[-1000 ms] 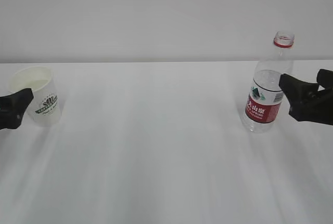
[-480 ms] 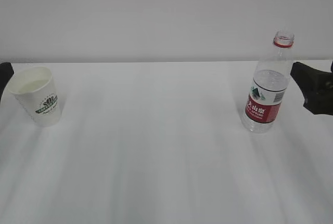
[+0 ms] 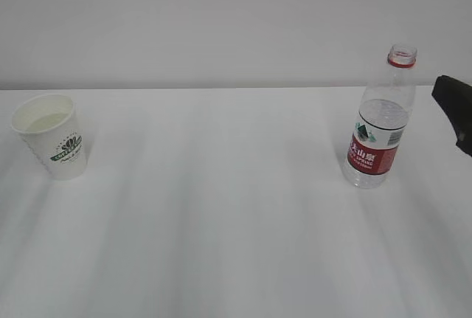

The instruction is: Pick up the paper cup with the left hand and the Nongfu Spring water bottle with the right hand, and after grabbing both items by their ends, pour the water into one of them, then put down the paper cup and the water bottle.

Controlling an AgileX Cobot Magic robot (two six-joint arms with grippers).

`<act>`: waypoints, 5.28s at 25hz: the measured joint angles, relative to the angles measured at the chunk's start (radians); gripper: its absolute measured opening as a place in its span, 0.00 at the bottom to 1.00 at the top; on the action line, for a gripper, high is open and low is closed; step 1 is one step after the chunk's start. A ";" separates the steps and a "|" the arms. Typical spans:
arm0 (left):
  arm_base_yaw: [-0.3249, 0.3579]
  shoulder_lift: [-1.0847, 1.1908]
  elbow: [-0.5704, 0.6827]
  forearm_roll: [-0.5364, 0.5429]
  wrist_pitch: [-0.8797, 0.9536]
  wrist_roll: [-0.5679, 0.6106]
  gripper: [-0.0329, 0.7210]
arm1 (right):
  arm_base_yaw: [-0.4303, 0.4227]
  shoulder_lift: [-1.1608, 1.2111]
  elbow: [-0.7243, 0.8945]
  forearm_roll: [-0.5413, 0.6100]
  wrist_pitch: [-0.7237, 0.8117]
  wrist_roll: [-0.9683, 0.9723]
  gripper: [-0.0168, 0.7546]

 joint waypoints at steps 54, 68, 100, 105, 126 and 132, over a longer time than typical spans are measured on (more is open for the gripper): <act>-0.175 -0.790 -0.055 0.006 0.843 -0.032 0.83 | 0.000 -0.792 0.002 -0.021 0.754 0.000 0.78; -0.177 -0.794 -0.185 0.077 1.077 -0.033 0.82 | 0.000 -0.891 -0.021 -0.021 0.926 0.000 0.78; -0.177 -0.797 -0.317 -0.014 1.758 -0.033 0.80 | 0.000 -0.893 -0.223 -0.008 1.533 0.000 0.78; -0.177 -0.799 -0.308 -0.020 1.802 -0.033 0.80 | 0.000 -0.895 -0.226 0.013 1.628 0.000 0.78; -0.177 -0.799 -0.267 -0.020 1.826 -0.032 0.70 | 0.000 -0.895 -0.208 0.015 1.673 0.000 0.78; -0.177 -0.823 -0.267 -0.020 1.826 -0.032 0.69 | 0.000 -0.900 -0.208 0.015 1.671 0.000 0.78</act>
